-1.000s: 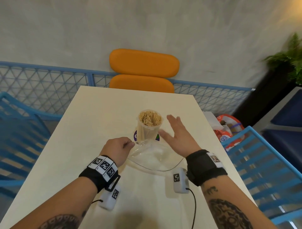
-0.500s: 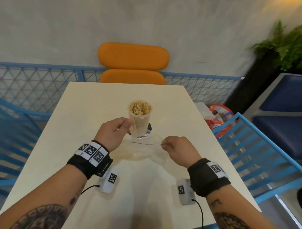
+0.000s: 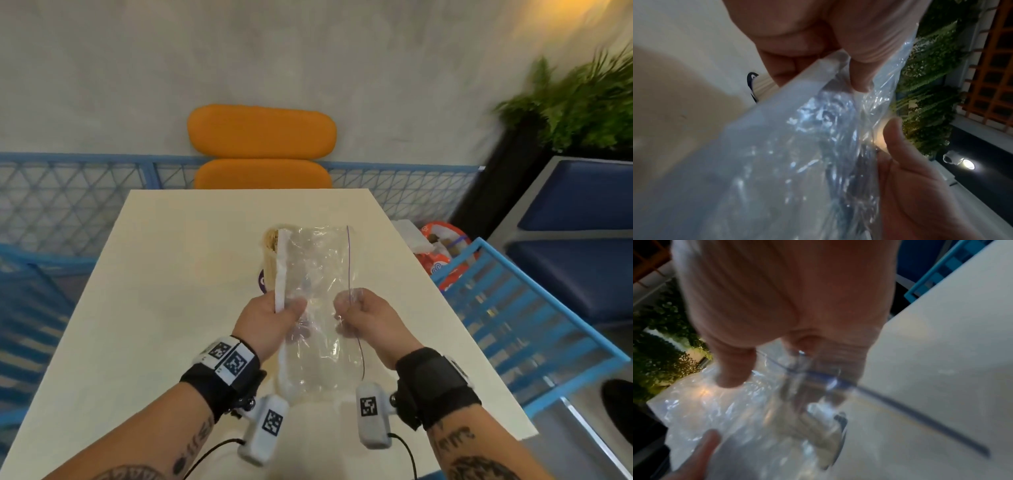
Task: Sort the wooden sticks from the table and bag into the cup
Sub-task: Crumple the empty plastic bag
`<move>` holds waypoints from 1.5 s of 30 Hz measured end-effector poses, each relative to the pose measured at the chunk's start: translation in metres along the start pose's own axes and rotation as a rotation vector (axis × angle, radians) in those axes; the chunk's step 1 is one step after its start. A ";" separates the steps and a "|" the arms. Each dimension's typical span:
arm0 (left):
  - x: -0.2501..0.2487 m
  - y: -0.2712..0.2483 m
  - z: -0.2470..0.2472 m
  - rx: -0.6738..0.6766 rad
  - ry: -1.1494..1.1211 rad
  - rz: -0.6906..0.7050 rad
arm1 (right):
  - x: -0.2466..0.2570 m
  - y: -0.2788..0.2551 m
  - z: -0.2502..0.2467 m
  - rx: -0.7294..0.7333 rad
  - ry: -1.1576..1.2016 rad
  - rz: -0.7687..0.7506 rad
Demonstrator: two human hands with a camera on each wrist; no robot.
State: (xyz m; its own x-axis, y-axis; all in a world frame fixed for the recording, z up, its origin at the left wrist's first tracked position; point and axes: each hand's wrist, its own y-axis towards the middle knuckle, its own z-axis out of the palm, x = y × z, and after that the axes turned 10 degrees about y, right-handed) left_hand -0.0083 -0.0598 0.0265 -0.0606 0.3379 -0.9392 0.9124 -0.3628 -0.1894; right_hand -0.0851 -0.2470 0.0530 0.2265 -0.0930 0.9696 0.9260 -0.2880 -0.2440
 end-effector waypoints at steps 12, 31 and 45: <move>0.002 -0.011 -0.013 0.042 -0.141 -0.096 | -0.005 -0.025 0.032 -0.146 0.081 0.082; -0.016 0.023 0.061 0.314 -0.454 -0.404 | -0.028 0.010 -0.102 -0.032 0.005 0.057; -0.012 0.090 0.174 0.030 0.172 -0.211 | -0.036 0.084 -0.181 -0.249 -0.386 0.039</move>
State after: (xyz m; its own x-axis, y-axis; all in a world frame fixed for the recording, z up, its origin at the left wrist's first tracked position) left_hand 0.0039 -0.2477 -0.0289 -0.1765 0.5502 -0.8162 0.8742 -0.2934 -0.3869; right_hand -0.0703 -0.4404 -0.0062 0.3996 0.2399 0.8847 0.8243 -0.5162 -0.2324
